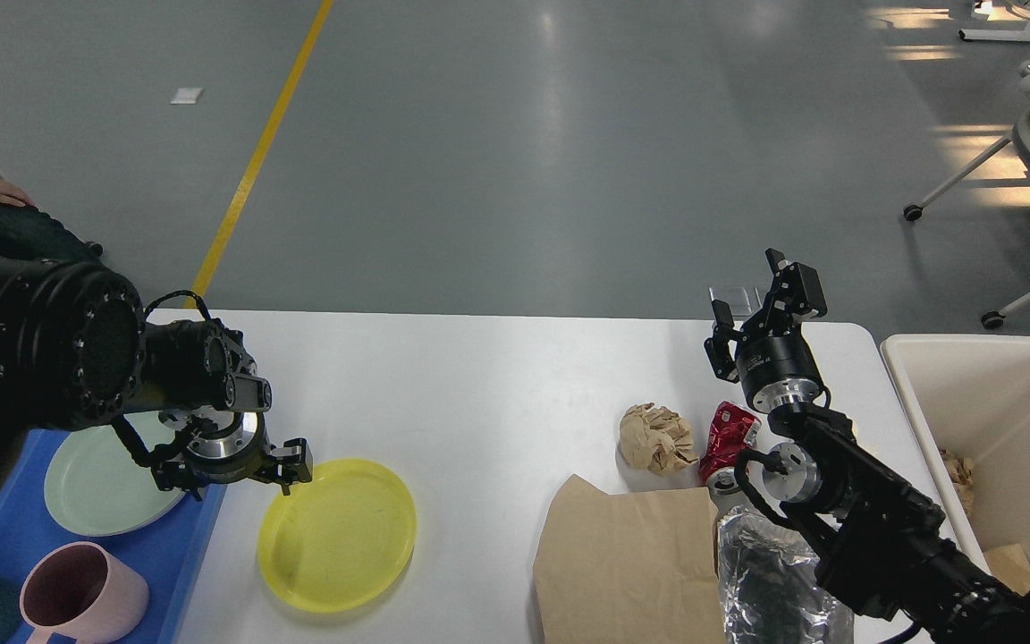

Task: Tidy desktop

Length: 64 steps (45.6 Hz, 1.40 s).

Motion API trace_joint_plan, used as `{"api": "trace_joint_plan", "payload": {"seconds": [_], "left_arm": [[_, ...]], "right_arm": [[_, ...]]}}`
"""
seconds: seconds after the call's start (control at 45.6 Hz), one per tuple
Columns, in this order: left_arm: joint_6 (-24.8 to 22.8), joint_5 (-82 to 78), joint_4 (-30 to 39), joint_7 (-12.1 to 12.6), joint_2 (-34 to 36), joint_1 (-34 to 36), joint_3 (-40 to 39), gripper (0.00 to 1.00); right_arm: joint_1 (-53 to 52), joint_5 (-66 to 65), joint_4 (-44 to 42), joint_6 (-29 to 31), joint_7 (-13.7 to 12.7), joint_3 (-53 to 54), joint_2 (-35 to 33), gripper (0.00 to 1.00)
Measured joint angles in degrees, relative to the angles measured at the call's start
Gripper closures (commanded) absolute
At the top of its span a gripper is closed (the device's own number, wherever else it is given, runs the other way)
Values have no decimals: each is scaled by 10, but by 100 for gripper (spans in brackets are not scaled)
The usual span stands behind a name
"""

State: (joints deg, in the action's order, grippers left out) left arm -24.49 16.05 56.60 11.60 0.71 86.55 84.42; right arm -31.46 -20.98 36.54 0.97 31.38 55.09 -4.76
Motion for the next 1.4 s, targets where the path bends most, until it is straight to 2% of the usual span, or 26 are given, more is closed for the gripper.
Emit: {"api": "trace_joint_plan", "payload": {"seconds": [0.263, 0.505, 0.592, 0.702, 0.921, 1.075, 1.404], "left_arm": [[2, 0, -64, -1, 1, -62, -8, 6], [7, -1, -95, -1, 0, -99, -23, 8], [11, -1, -103, -1, 0, -106, -24, 18], [14, -1, -105, -2, 0, -109, -32, 37], [4, -1, -105, -2, 1, -111, -42, 69], [-16, 0, -105, -2, 0, -111, -43, 99], [-78, 3, -104, -3, 5, -106, -42, 100]], "right_arm": [[0, 0, 0, 0, 0, 0, 0, 0], [0, 0, 0, 0, 0, 0, 0, 0], [0, 0, 0, 0, 0, 0, 0, 0], [0, 0, 0, 0, 0, 0, 0, 0], [0, 0, 0, 0, 0, 0, 0, 0], [0, 0, 0, 0, 0, 0, 0, 0], [0, 0, 0, 0, 0, 0, 0, 0]]}}
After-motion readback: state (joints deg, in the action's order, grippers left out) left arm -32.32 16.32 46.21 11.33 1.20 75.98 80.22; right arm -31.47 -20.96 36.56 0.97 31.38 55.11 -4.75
